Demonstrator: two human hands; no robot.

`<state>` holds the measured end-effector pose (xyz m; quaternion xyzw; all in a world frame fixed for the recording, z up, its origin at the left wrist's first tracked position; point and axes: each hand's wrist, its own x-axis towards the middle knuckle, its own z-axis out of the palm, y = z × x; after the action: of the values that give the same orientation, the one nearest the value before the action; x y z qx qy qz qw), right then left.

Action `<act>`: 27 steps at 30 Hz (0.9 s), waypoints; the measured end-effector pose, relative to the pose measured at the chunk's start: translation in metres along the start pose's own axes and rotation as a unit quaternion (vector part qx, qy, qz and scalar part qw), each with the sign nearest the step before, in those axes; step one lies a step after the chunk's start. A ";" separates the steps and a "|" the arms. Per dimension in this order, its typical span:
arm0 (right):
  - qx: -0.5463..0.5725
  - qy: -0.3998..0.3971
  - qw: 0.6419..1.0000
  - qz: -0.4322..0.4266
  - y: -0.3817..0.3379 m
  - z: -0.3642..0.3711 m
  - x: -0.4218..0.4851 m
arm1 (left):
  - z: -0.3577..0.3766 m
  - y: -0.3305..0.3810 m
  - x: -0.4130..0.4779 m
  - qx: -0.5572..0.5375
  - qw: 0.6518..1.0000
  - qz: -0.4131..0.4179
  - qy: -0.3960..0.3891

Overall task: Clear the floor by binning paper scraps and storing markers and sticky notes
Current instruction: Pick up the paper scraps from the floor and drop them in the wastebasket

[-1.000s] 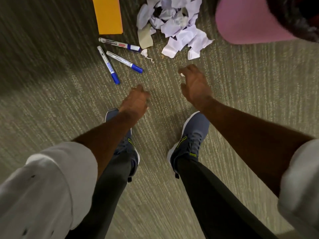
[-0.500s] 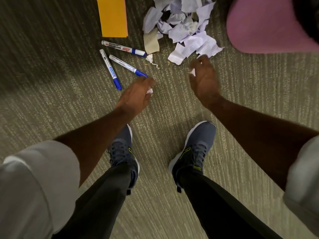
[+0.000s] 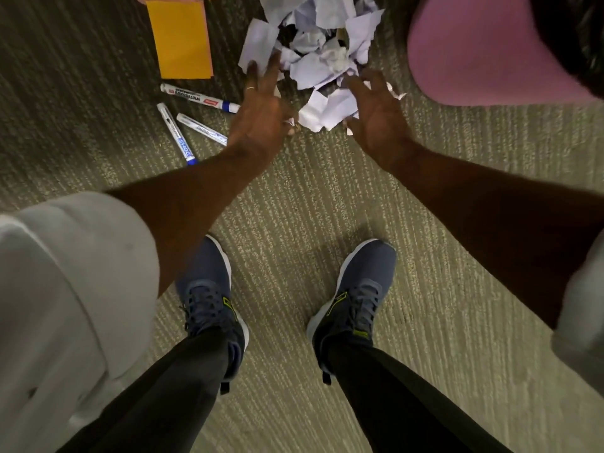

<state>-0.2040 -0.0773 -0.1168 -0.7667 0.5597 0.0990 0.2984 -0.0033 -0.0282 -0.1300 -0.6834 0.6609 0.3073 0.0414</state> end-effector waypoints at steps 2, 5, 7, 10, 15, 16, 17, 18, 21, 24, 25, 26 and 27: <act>-0.022 0.019 1.000 -0.003 0.000 0.007 0.003 | 0.001 0.001 0.002 -0.030 0.999 -0.011 0.032; -0.026 0.024 0.999 -0.002 -0.001 0.008 0.005 | -0.003 -0.001 0.006 -0.022 0.998 0.012 0.064; -0.018 0.026 0.999 0.020 -0.002 0.005 0.002 | -0.009 -0.003 0.008 0.015 0.998 0.036 0.055; 0.020 0.021 0.998 0.050 -0.007 -0.005 -0.012 | -0.025 0.003 0.000 -0.005 0.997 0.031 0.067; 0.026 0.026 0.998 0.046 -0.024 -0.042 -0.046 | -0.064 0.025 -0.028 -0.079 0.994 0.010 0.077; 0.028 0.026 0.998 0.047 -0.030 -0.052 -0.052 | -0.073 0.029 -0.034 -0.084 0.994 0.012 0.075; 0.028 0.023 0.998 0.047 -0.036 -0.062 -0.058 | -0.083 0.033 -0.041 -0.090 0.993 0.012 0.073; 0.026 0.021 0.998 0.045 -0.043 -0.072 -0.064 | -0.094 0.038 -0.047 -0.094 0.993 0.013 0.070; 0.031 0.025 0.999 0.031 -0.063 -0.103 -0.084 | -0.128 0.053 -0.063 -0.083 0.994 0.016 0.075; 0.050 0.048 0.997 0.022 -0.076 -0.137 -0.101 | -0.165 0.074 -0.072 -0.099 0.989 0.025 0.104; 0.052 0.055 0.997 0.019 -0.079 -0.149 -0.106 | -0.178 0.082 -0.074 -0.111 0.987 0.030 0.108; 0.054 0.064 0.996 0.014 -0.081 -0.161 -0.110 | -0.190 0.089 -0.076 -0.120 0.986 0.039 0.111; 0.058 0.074 0.996 0.008 -0.083 -0.173 -0.115 | -0.201 0.097 -0.076 -0.120 0.985 0.052 0.112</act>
<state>-0.2001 -0.0677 0.1064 -0.7491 0.5908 0.0120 0.2993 -0.0149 -0.0660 0.1023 -0.6781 0.6544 0.3075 -0.1316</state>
